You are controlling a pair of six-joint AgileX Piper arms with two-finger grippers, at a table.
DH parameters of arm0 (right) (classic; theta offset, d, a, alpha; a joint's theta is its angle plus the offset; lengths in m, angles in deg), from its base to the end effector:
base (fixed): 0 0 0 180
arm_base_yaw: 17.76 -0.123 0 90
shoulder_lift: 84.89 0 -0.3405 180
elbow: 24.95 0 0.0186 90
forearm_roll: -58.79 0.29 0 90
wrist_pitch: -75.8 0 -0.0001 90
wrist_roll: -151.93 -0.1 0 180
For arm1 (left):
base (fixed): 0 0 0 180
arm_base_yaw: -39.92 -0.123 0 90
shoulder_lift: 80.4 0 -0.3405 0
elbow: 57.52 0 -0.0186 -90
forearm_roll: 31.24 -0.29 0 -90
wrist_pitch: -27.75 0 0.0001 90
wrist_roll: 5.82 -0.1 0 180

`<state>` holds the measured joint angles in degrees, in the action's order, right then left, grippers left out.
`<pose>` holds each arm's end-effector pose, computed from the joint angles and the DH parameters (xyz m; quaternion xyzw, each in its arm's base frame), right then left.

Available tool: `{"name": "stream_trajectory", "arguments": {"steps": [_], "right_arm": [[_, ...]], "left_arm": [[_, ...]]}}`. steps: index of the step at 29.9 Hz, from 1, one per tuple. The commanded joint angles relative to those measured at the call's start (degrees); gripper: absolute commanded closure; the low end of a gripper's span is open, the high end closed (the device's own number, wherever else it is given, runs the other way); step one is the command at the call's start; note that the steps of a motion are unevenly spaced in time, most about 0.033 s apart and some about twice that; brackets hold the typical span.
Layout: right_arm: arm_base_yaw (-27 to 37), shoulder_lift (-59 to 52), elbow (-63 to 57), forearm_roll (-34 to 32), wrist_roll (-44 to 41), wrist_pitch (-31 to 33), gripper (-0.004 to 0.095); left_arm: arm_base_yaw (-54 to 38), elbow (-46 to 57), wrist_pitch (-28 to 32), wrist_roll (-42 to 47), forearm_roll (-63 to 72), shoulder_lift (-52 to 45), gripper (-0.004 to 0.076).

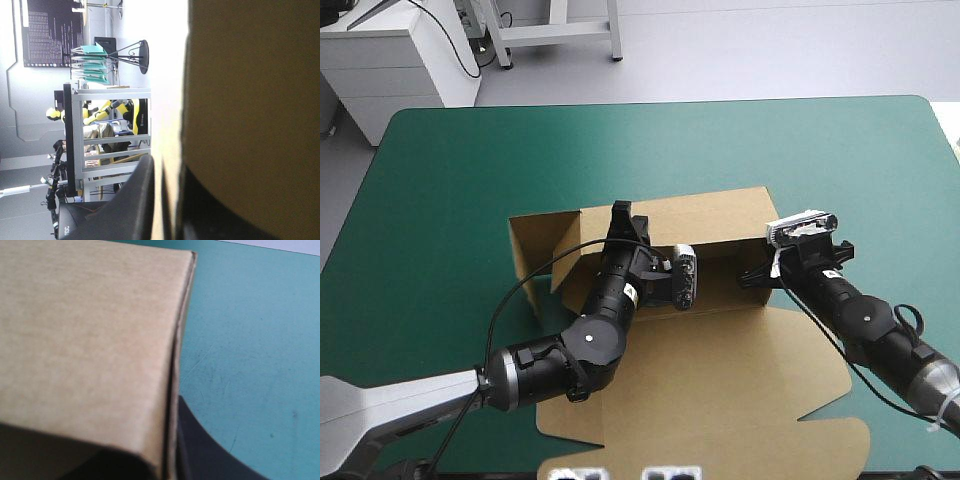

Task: Fold the box

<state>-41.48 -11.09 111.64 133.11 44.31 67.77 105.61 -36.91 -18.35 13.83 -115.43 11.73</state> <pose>0.2445 0.0928 0.2920 -0.1245 0.8331 0.0629 0.5352 0.2088 -0.2879 0.3348 0.6242 0.5273 0.3195 0.4798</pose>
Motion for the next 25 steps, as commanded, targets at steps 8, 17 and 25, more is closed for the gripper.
{"name": "stream_trajectory", "arguments": {"steps": [8, 17, 25], "right_arm": [[-0.02, -0.77, 1.56, -0.90, -0.12, 0.55, 0.0926], [0.10, 0.72, 1.84, 0.35, -0.95, -3.23, 0.0926], [0.10, 5.79, 4.33, 0.20, 0.13, -6.12, 0.0926]], "left_arm": [[0.16, -1.36, -1.26, 1.03, -3.30, -2.10, 0.0137], [5.83, -1.36, -2.97, 1.03, -5.53, -2.10, 0.0161], [14.55, -1.36, -12.62, 2.89, -2.84, -2.10, 0.0164]]}}
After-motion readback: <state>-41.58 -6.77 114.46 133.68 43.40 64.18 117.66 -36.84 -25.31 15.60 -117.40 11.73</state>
